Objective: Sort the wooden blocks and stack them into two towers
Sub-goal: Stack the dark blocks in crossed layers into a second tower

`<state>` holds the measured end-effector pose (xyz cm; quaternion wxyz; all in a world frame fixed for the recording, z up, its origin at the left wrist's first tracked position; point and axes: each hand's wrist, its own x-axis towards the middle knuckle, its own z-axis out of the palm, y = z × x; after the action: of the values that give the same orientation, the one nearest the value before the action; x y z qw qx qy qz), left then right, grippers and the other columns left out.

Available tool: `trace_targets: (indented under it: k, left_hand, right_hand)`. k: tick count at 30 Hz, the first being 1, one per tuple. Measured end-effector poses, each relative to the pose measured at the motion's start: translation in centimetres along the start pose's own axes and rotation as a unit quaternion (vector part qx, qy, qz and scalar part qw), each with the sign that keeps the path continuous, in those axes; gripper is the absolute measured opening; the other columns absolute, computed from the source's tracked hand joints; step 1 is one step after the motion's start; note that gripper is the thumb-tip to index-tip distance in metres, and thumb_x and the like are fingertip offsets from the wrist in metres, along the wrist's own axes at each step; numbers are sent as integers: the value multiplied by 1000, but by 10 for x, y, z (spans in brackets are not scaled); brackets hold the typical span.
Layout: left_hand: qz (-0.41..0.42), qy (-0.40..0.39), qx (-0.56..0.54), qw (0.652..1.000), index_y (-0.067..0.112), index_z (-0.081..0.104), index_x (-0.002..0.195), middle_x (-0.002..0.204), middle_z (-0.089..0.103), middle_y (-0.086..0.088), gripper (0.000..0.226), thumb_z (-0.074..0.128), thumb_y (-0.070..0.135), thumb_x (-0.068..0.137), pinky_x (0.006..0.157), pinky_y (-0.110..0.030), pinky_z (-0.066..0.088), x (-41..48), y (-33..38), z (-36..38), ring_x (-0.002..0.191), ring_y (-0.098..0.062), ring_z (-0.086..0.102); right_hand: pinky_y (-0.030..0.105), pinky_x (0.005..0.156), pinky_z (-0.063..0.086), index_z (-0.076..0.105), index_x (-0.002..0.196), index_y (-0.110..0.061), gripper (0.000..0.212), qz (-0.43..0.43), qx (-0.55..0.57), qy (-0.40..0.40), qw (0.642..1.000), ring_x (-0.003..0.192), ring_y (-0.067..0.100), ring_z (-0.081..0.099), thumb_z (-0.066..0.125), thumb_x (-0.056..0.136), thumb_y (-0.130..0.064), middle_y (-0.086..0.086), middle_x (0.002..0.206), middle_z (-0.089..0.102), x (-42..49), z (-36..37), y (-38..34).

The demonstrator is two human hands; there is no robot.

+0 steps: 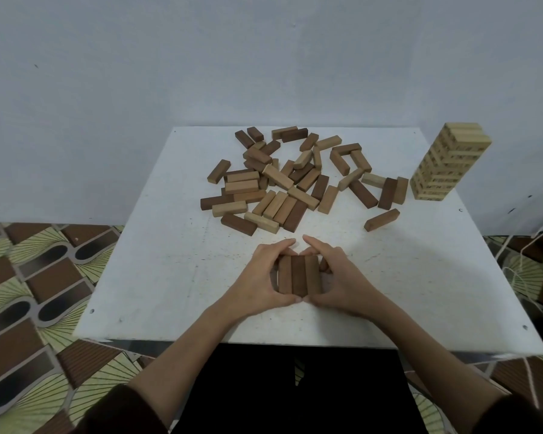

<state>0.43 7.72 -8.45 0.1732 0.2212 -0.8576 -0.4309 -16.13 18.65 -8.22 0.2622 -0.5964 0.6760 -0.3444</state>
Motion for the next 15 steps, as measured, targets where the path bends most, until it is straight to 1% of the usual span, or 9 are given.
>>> trace_targets:
  k: [3,5,7,9,10,11,12,13,15]
  left_hand:
    - [-3,-1,7,1000,25,35,137,120,51,9,91,86,20,62,87,1,26,-1,0,1,115,3,34]
    - [-3,-5,10,1000,29,33,137,122,49,10,92,85,26,61,89,1,25,-1,1,1,116,4,32]
    - [-1,-11,17,1000,33,29,136,125,45,10,95,83,36,58,91,0,24,-2,2,-1,118,6,29]
    - [-6,-13,21,1000,39,27,133,127,39,16,96,81,46,55,94,-4,24,-3,4,-5,120,3,27]
    - [-10,-4,18,1000,41,29,130,126,36,21,92,80,50,54,96,-6,24,-5,3,-7,121,1,27]
    - [-12,19,10,1000,42,34,127,125,36,24,84,77,53,56,97,-7,26,-8,1,-11,121,0,29]
    - [-12,55,-1,998,40,40,123,124,39,24,73,75,53,61,96,-8,29,-11,-1,-15,120,-1,32]
    - [-12,99,-7,995,35,47,120,121,43,21,60,73,50,68,95,-9,32,-13,-5,-19,119,-1,36]
    - [-14,178,36,983,26,52,116,121,45,14,39,70,34,82,97,-9,31,-13,-17,-30,119,0,35]
  right_hand:
    - [10,78,31,20,136,-35,93,12,-1,-10,1000,97,-5,38,80,68,-16,-22,111,44,0,1,-1]
    - [12,80,30,18,137,-34,95,21,-1,-21,1000,98,-8,37,81,68,-17,-25,111,41,1,-1,-1]
    - [11,81,30,12,140,-35,104,25,-16,-47,998,101,-11,35,83,65,-23,-29,113,35,2,-4,-2]
    - [10,81,36,7,143,-39,114,53,4,-70,996,103,-6,37,85,61,-33,-31,120,29,3,-12,-5]
    - [11,80,39,8,143,-42,114,73,40,-62,995,101,-1,41,84,59,-37,-30,123,29,4,-17,-7]
    - [15,79,42,12,141,-44,107,88,83,-39,992,98,4,44,82,60,-38,-27,125,32,7,-21,-10]
    - [17,78,44,19,138,-44,96,95,118,-9,988,95,7,45,80,64,-36,-24,124,37,10,-24,-12]
    - [18,76,45,27,133,-42,81,95,128,22,987,93,8,47,78,71,-32,-20,121,43,13,-25,-15]
    - [15,74,45,44,123,-34,50,73,77,72,992,90,9,50,70,83,-20,-13,111,53,25,-24,-22]
